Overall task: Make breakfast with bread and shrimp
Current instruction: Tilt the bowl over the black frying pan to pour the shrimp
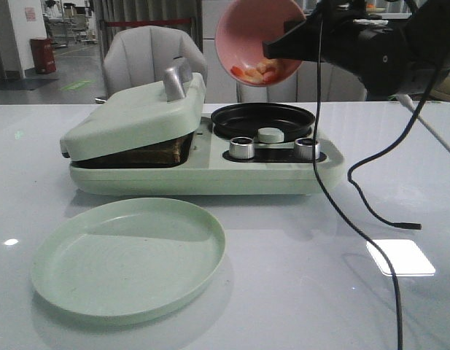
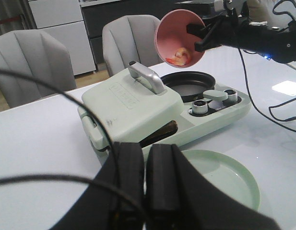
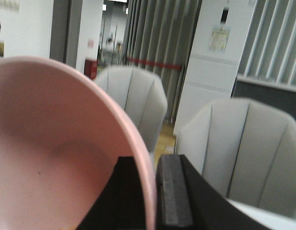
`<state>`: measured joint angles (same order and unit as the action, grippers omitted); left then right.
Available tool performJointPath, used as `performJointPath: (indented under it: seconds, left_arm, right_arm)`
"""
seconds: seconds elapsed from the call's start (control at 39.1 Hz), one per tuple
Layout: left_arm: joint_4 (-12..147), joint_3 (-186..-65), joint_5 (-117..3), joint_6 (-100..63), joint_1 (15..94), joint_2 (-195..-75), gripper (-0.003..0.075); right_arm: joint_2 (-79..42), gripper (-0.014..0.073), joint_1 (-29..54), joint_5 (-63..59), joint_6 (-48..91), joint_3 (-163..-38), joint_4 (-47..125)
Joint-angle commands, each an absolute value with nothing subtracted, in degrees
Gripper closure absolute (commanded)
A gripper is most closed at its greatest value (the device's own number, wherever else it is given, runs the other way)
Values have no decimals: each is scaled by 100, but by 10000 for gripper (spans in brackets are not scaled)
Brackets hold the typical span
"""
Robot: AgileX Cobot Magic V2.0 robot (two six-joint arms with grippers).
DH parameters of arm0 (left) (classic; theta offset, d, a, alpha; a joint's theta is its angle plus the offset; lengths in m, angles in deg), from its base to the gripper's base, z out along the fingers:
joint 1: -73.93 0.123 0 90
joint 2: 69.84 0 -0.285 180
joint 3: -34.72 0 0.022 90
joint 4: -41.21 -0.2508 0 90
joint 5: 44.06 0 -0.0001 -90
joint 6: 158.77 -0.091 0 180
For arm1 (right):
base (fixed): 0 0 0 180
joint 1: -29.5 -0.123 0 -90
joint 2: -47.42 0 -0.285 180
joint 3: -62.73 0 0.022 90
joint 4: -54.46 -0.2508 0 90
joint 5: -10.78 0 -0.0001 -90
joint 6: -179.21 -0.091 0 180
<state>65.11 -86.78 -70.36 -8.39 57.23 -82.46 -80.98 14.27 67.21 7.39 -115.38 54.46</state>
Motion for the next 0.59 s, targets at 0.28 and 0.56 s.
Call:
performJointPath:
  seconds: [0.28,0.56]
  left_arm:
    - [6648,-8816,-6680,-779,5732,-8311,606]
    - [6648,-8816,-6680,-779,5732,-8311,606]
  right_arm:
    - [-8187,454,1626,8515,2008,-11719,6187]
    - [-8199,454,1626,8515,4255,-11800,6637]
